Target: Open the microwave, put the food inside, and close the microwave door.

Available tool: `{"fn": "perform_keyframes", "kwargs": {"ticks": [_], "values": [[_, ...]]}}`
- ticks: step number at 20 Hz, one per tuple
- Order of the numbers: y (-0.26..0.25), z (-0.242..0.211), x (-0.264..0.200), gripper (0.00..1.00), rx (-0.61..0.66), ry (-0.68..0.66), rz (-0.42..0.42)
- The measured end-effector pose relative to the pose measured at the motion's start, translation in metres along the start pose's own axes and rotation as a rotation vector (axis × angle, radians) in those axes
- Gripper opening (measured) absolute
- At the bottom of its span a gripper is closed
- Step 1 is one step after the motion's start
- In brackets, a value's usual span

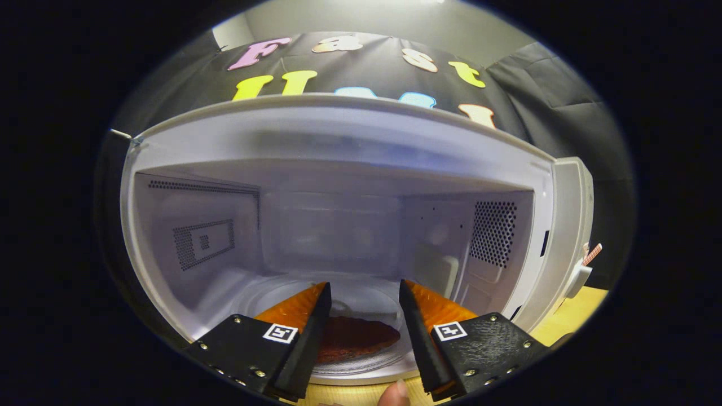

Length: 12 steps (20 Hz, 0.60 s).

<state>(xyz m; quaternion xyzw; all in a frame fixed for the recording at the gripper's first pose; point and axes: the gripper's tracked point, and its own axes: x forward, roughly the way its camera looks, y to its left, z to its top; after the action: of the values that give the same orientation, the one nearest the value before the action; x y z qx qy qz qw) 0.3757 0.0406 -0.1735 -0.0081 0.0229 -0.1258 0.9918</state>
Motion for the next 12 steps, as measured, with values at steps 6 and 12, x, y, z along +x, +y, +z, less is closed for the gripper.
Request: {"fn": "perform_keyframes", "kwargs": {"ticks": [6, 12], "values": [[0.035, 0.021, -0.081, 0.73, -0.046, 0.018, 0.236], [0.053, 0.073, -0.211, 0.73, 0.085, 0.019, 0.503]]}}
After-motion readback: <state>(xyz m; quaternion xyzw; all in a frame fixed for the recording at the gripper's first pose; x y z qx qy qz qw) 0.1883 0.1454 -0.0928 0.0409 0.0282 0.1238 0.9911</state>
